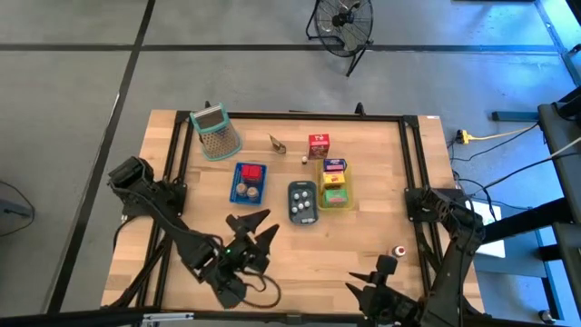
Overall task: Pick & Place Kitchen Items
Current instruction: Put the orange seasoning pack into the blue bin
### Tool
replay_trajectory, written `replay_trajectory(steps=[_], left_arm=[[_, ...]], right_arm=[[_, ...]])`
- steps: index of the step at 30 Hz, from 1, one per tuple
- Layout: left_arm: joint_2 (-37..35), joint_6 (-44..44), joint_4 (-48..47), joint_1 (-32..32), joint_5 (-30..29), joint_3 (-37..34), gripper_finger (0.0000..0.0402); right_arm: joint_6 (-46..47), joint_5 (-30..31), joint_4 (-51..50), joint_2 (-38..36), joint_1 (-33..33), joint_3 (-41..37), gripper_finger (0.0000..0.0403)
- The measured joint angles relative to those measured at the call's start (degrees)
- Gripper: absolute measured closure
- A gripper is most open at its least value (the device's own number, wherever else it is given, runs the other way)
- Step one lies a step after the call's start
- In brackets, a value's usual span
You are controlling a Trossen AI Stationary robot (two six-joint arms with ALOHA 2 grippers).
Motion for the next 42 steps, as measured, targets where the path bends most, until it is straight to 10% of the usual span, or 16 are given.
replay_trajectory(steps=[5,23,35,42], left_arm=[[0.0,1.0,-2.9,3.3,3.8,0.0,0.0084],[-11.4,-1.9,-27.9,27.4,59.6,0.0,0.0084],[-17.0,1.0,-27.4,53.8,84.0,0.0,0.0084],[-11.9,4.1,-27.4,59.9,87.6,0.0,0.0084]], right_arm=[[2.2,-0.3,0.2,1.0,0.3,0.0,0.0272],[5.4,-0.4,8.3,1.1,0.5,0.0,0.0272],[5.2,-0.4,11.8,1.6,0.4,0.0,0.0272],[5.0,-0.1,13.0,2.5,0.3,0.0,0.0272]])
